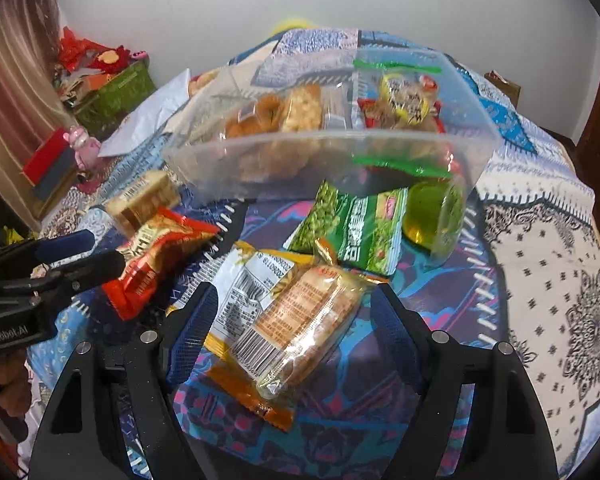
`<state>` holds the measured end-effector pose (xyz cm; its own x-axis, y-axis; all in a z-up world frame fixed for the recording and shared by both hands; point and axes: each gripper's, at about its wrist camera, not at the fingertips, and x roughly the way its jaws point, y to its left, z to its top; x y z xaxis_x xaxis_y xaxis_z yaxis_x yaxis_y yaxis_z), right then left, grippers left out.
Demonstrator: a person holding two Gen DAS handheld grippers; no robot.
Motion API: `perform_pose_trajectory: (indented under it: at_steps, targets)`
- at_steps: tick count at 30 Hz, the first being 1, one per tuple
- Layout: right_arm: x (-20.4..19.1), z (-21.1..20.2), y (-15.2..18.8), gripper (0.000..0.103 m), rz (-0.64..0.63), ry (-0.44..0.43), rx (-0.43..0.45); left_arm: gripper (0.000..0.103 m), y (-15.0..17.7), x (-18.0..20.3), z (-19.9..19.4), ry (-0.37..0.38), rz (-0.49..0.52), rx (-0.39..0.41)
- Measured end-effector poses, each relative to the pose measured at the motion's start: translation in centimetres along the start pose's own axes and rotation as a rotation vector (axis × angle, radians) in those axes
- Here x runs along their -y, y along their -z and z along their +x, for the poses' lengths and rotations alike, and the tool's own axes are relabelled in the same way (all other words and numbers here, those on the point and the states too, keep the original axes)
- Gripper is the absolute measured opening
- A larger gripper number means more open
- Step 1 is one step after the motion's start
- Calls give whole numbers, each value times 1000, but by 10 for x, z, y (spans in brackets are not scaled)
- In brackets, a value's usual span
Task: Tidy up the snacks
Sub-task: 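Grasp the red chip bag with the left gripper while the right gripper grasps a wafer-roll pack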
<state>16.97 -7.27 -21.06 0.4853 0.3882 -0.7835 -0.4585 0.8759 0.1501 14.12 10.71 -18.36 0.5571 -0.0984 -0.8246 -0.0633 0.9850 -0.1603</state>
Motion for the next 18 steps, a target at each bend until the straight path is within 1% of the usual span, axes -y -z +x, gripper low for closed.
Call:
perform_pose_trajectory:
  at_steps: [2, 3, 4, 5, 6, 10, 12, 13, 15, 18]
  targets:
    - [3, 1, 3, 76, 10, 1, -3, 67, -1, 1, 5, 15, 1, -11]
    - [6, 1, 4, 72, 17, 1, -6, 67, -2, 3, 9, 21, -1, -17]
    - [8, 2, 6, 70, 24, -6, -16, 69, -3, 3, 12, 16, -2, -17]
    - [12, 4, 8, 65, 34, -14, -29, 70, -3, 4, 14, 8, -1, -13]
    - [16, 5, 9, 62, 42, -22, -40, 72, -4, 4, 18, 2, 1, -9]
    - [22, 1, 14, 55, 34, -20, -33, 72, -8, 1, 30, -16, -1, -16]
    - [24, -1, 15, 49, 30, -15, -33, 72, -8, -1, 36, -29, -3, -27]
    - [27, -3, 15, 48, 35, -19, -31, 72, -8, -2, 39, -33, -3, -32]
    - [31, -4, 17, 41, 47, -24, -25, 72, -8, -5, 46, -25, -16, -49]
    - [37, -7, 18, 36, 68, -34, -16, 72, -8, -6, 52, -16, -33, -59]
